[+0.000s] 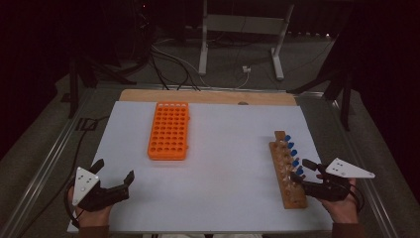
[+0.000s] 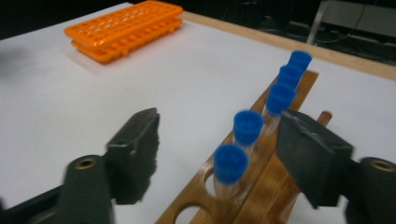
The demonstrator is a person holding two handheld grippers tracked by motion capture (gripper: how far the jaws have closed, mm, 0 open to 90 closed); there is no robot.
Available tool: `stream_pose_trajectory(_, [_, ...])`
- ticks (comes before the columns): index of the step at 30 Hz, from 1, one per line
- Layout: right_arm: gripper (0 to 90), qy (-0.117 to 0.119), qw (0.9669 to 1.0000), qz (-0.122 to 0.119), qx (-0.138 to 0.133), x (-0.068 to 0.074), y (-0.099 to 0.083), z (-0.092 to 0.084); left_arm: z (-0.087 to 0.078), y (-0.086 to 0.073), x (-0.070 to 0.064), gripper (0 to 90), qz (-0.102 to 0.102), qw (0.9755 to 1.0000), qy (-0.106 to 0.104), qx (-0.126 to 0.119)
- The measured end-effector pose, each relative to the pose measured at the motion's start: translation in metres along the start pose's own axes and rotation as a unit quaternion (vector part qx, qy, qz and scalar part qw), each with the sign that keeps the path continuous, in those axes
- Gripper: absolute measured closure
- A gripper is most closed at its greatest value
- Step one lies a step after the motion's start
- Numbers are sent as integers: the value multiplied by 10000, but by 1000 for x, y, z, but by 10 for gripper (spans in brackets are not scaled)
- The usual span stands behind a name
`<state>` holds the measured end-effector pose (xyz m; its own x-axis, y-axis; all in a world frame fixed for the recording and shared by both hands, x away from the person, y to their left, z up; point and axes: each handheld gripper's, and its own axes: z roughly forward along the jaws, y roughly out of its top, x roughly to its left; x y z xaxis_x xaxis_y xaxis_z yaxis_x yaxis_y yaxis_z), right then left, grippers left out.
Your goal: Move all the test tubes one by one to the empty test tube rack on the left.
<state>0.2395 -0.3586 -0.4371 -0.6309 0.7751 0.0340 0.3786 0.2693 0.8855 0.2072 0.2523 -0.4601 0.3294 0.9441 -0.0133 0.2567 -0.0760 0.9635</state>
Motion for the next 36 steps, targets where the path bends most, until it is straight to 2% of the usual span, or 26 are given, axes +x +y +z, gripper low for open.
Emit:
stream_pose_trajectory(2, [373, 9, 10000, 26, 39, -1, -1, 1, 0, 0, 0, 4, -6, 10000, -8, 7])
stream_pose_trajectory(3, [439, 38, 9998, 61, 183, -3, -4, 3, 0, 0, 0, 4, -7, 10000, -31, 5])
stream_pose_trajectory(7, [555, 11, 9992, 76, 396, -5, -8, 6, 0, 0, 0, 4, -7, 10000, -30, 7])
stream_pose_trajectory(9, [619, 33, 9989, 25, 467, -5, -9, 7, 0, 0, 0, 4, -3, 10000, -31, 13])
stream_pose_trajectory(10, [619, 33, 9989, 25, 467, -5, -9, 7, 0, 0, 0, 4, -5, 10000, -33, 14])
stream_pose_trajectory(11, [669, 20, 9986, -52, 526, -4, -9, 8, 0, 0, 0, 4, -3, 10000, -30, 15])
stream_pose_trajectory(15, [747, -142, 9975, -236, 654, 0, -9, 10, 0, 0, 0, 4, 0, 10000, -23, 11])
stream_pose_trajectory(20, [756, -168, 9969, -309, 702, 2, -7, 11, 0, 0, 0, 4, 7, 10000, -33, 11])
stream_pose_trajectory(28, [758, -166, 9978, -368, 529, 5, 3, 4, 0, 2, -2, 4, -17, 10000, -80, -29])
stream_pose_trajectory(30, [758, -196, 9980, -361, 483, 6, 10, -1, 0, 4, -3, 4, -91, 9999, -114, -84])
stream_pose_trajectory(36, [759, -245, 9983, -413, 321, 6, 27, -14, 1, 10, -5, 5, -111, 9997, -192, -137])
